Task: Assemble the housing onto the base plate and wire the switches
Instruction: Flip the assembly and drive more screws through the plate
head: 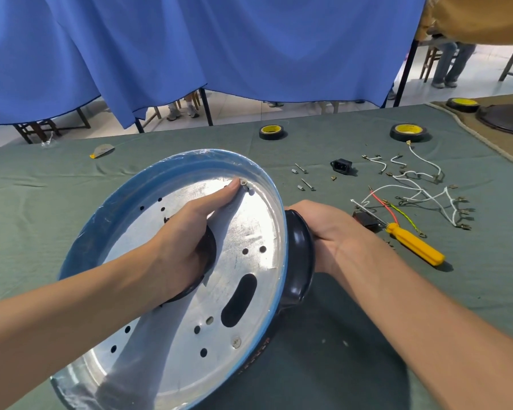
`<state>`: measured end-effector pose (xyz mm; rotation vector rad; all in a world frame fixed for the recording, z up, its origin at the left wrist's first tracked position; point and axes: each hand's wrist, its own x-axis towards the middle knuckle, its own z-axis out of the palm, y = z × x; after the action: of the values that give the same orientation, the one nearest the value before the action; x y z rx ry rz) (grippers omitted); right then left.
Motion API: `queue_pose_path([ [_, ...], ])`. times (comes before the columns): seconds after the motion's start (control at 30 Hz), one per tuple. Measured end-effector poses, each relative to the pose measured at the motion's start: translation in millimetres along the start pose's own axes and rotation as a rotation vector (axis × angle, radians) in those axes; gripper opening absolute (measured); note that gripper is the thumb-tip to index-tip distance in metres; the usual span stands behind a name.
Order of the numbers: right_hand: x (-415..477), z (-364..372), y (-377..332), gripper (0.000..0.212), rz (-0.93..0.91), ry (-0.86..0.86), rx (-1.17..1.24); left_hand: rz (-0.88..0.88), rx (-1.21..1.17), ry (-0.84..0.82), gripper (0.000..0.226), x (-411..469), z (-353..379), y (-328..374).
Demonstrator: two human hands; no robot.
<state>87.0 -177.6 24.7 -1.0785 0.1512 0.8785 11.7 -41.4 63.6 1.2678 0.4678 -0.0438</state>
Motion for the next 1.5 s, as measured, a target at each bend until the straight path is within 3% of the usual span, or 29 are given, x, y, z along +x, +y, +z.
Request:
queue_pose_path([
  [0.13, -2.2, -0.6, 0.1, 0.027, 0.016, 0.000, 0.000, -0.007, 0.026, 0.002, 0.032, 0.8, 0.6, -0.6],
  [0.23, -8.3, 4.4, -3.5, 0.010, 0.022, 0.019, -0.015, -0.023, 0.071, -0.012, 0.036, 2.2, -1.3, -1.8],
  [0.3, -10.0, 6.0, -7.3, 0.022, 0.023, 0.069, -0.017, -0.021, 0.083, -0.024, 0.039, 3.3, -1.4, -3.0],
  [0.4, -13.3, 8.5, -8.0, 0.012, 0.047, 0.093, -0.046, -0.012, 0.077, -0.014, 0.037, 4.7, 1.1, -5.5],
  [0.5, -11.2, 7.5, -6.5, 0.029, 0.036, 0.117, -0.032, -0.002, 0.066, -0.014, 0.037, 5.1, 3.7, -6.8],
  [0.67, -12.9, 10.6, -4.1, 0.022, 0.036, 0.118, -0.003, 0.014, 0.030, -0.022, 0.038, 6.9, 3.8, -6.3],
  [1.03, -13.0, 10.7, -5.3, 0.031, -0.018, 0.121, 0.022, -0.044, 0.015, -0.030, 0.036, 11.1, -1.2, -8.1],
  [1.5, -9.6, 9.3, -7.9, 0.028, 0.091, 0.063, 0.014, -0.020, 0.050, -0.035, 0.030, 21.3, -8.0, -13.4],
])
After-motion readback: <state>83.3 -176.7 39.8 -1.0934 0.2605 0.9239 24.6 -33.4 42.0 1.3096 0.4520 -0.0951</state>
